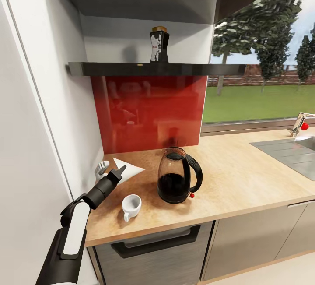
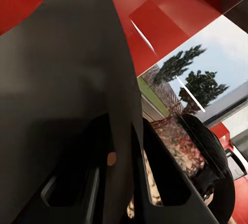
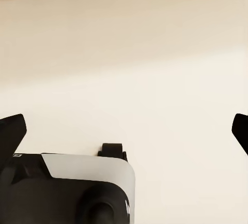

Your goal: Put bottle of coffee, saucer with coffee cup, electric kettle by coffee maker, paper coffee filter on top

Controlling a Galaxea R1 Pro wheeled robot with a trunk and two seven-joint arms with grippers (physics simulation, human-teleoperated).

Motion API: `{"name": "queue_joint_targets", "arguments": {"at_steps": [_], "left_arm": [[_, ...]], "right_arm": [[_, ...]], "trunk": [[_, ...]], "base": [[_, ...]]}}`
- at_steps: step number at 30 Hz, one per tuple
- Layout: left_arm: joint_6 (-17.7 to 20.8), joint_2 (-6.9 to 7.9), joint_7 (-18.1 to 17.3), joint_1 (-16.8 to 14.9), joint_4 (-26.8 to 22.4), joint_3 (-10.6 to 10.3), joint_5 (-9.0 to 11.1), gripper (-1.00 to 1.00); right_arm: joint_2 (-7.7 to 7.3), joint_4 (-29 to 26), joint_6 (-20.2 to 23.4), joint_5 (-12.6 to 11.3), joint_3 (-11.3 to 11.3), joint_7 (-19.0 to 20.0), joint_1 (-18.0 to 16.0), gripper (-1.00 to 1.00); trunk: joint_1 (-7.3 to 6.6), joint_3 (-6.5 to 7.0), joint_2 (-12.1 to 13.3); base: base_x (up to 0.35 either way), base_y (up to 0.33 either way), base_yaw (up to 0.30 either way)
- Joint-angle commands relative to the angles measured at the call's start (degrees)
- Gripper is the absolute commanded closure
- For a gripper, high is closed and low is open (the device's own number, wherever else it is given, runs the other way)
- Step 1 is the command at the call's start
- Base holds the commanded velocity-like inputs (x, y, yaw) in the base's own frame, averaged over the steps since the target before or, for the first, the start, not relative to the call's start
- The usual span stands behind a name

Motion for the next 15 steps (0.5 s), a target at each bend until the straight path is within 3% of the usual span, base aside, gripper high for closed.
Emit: {"name": "queue_joint_targets", "arguments": {"at_steps": [1, 15], "left_arm": [[0.4, -0.07, -0.1, -0.1, 0.0, 0.2, 0.1, 1.0], [0.4, -0.07, -2.1, -0.1, 0.0, 0.2, 0.1, 1.0]], "right_arm": [[-0.01, 0.0, -0.2, 0.2, 0.0, 0.0, 0.0, -1.0], [-0.01, 0.0, -0.2, 0.2, 0.0, 0.0, 0.0, -1.0]], "trunk": [[0.0, -0.07, -0.1], [0.0, -0.07, -0.1]], "base": [[0.0, 0.0, 0.0], [0.0, 0.0, 0.0]]}}
